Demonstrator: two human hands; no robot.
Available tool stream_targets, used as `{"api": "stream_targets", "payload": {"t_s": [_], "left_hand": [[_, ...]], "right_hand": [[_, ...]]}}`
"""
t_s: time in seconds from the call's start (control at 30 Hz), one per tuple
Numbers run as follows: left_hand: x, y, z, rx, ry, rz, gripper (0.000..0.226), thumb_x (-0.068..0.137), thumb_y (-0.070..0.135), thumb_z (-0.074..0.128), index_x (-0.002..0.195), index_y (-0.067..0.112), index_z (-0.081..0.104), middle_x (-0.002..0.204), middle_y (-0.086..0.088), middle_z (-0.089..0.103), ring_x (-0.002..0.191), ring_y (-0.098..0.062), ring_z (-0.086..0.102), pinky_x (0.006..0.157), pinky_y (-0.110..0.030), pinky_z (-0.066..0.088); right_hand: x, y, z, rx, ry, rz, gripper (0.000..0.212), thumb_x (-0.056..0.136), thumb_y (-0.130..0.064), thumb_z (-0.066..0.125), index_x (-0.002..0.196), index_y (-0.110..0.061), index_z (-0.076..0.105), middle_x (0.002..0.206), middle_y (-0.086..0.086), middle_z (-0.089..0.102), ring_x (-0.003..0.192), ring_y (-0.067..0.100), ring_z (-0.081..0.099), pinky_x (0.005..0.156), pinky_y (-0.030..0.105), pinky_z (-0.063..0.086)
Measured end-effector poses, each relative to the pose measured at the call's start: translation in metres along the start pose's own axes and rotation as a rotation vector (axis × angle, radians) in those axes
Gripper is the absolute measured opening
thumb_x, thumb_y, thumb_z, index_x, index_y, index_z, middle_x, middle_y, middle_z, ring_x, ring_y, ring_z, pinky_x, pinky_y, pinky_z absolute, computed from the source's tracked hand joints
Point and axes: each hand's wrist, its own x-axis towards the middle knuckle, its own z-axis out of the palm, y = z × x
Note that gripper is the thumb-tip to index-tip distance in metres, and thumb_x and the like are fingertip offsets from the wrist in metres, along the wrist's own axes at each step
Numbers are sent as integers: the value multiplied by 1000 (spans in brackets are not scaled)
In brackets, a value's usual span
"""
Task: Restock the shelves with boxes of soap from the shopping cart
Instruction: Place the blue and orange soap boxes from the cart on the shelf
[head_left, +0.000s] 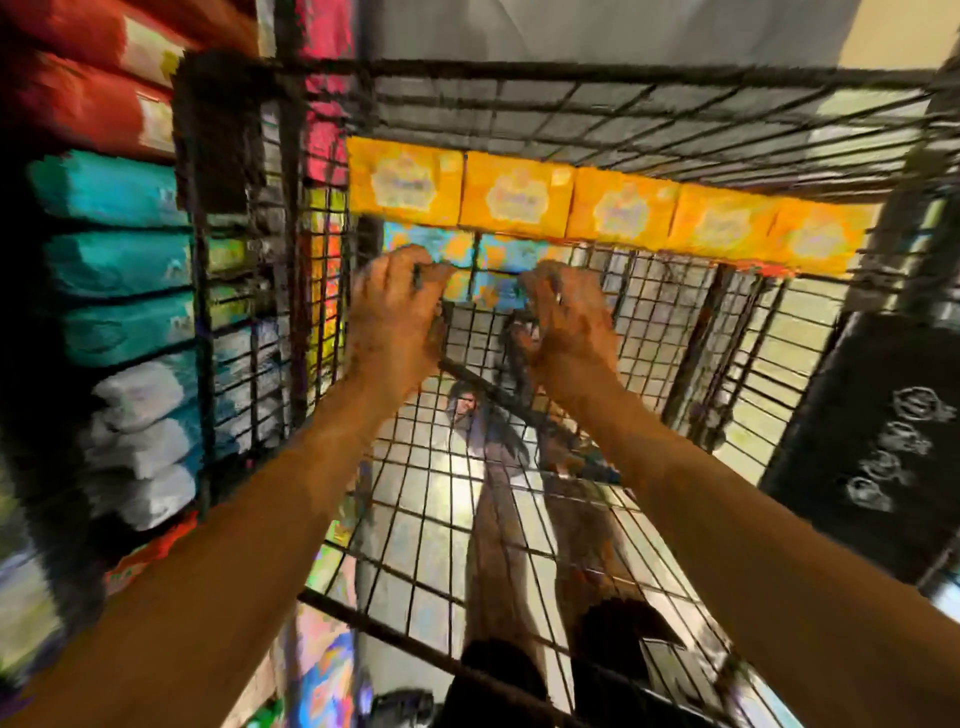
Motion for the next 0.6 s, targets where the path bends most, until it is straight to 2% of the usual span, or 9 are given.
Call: {"api": "stream_targets", "payload": {"t_s": [0.17, 0.23, 0.3, 0.37, 0.43, 0.5, 0.6], "left_hand": [[2, -6, 11, 40, 38, 14, 48, 78, 15, 64, 125, 15, 62, 120, -15, 59, 103, -34, 48, 81, -44, 37], [-1, -7, 11, 33, 55, 12, 45, 79, 15, 69, 123, 14, 63, 119, -14, 58, 103, -31, 46, 82, -43, 37], [-4, -7, 4, -44, 35, -12, 46, 77, 14, 70, 122, 13, 63, 121, -12, 59, 106, -30, 48, 84, -43, 39], [-10, -3, -11, -153, -32, -68, 48, 75, 17, 71, 123, 13, 63, 122, -9, 63, 109, -31, 52, 88, -42, 39], [-19, 4, -33, -269, -60, -122, 49, 74, 21, 74, 121, 14, 65, 116, -5, 67, 105, -30, 58, 89, -37, 37], [-30, 17, -62, -443, -70, -230, 49, 73, 23, 81, 120, 14, 69, 107, -1, 66, 98, -22, 61, 88, -31, 42], [-53, 36, -105, -769, -163, -422, 56, 72, 13, 86, 125, 11, 68, 107, 0, 58, 104, -17, 61, 94, -28, 52]], "right_hand": [[8, 3, 5, -93, -35, 28, 59, 74, -22, 77, 130, -14, 61, 122, 12, 59, 109, 35, 53, 89, 46, 47], [6, 2, 3, -97, -64, 38, 60, 75, -23, 79, 132, -14, 61, 126, 11, 58, 113, 31, 51, 94, 44, 43], [1, 1, -2, -45, -49, 35, 58, 74, -21, 81, 127, -11, 61, 125, 12, 58, 113, 32, 53, 92, 45, 44], [-7, -3, -17, 107, -42, 101, 51, 73, -21, 83, 119, -12, 61, 118, 9, 60, 107, 28, 55, 86, 42, 47], [-20, -10, -41, 318, -57, 247, 39, 80, -24, 82, 112, -17, 61, 104, -2, 62, 94, 17, 59, 76, 39, 53], [-40, -23, -69, 516, -22, 357, 36, 83, -23, 82, 109, -16, 59, 101, -6, 64, 88, 8, 65, 72, 34, 59], [-76, -44, -114, 729, 39, 434, 41, 81, -2, 82, 114, 0, 58, 107, -4, 66, 88, -12, 65, 72, 13, 54]]}}
